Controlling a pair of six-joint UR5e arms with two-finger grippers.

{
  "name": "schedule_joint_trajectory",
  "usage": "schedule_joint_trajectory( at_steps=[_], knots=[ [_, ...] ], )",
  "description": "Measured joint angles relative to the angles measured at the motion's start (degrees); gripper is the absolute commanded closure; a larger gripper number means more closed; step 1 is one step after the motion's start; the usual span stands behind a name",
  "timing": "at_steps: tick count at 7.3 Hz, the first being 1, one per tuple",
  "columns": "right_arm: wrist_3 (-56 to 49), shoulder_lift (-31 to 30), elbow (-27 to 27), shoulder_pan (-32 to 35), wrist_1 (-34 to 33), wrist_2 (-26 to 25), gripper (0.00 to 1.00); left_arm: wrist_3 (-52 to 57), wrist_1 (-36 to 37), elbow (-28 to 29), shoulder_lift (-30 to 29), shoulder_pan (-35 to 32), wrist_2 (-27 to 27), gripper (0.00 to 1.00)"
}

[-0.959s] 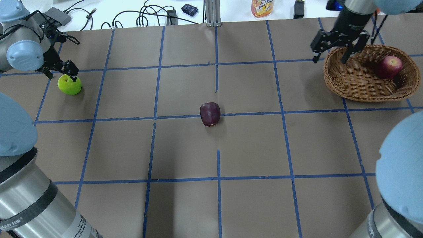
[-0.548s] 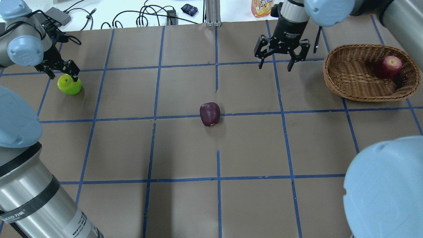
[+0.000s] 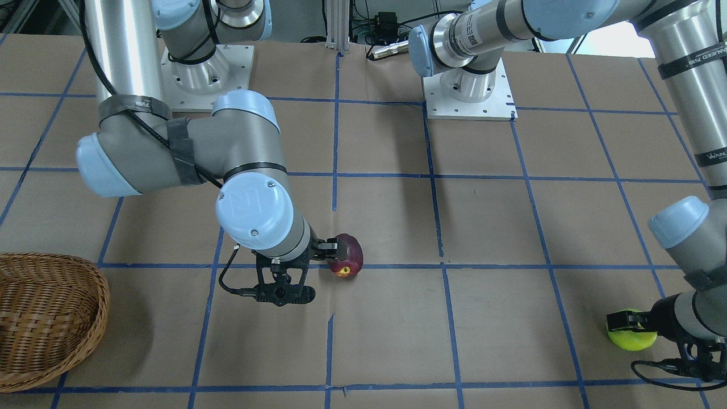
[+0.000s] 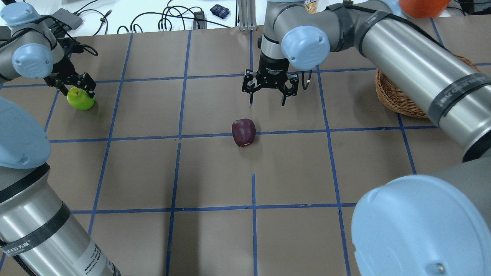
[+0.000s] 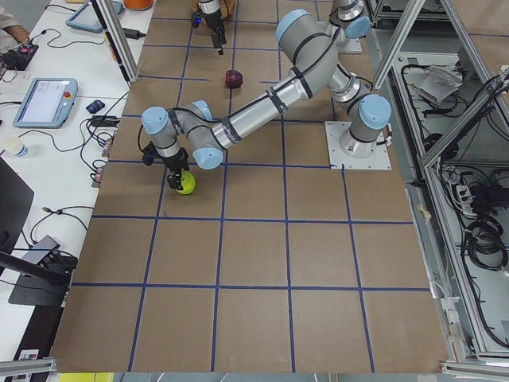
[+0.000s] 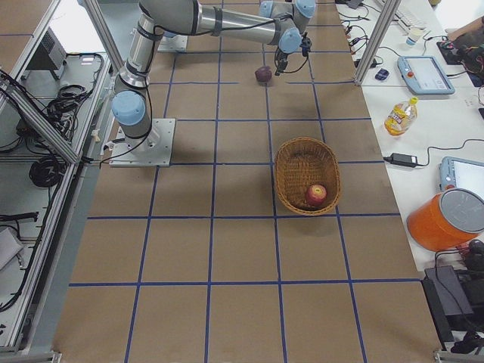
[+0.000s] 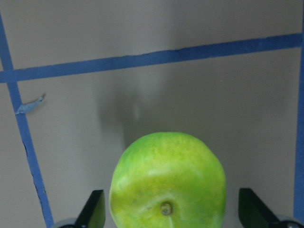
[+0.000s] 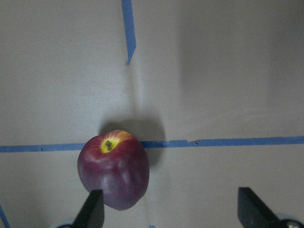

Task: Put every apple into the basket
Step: 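Grasp dark red apple with right gripper while left grasps green apple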

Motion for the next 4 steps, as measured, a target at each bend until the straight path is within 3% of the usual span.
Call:
schedule_joint_trajectory(
  at_steps=[4],
  knots=[
    [4.24, 4.08, 0.41, 4.24, -1.55, 0.17, 0.00, 0.55, 0.66, -0.24, -1.01, 0.41, -0.04, 0.00]
  ],
)
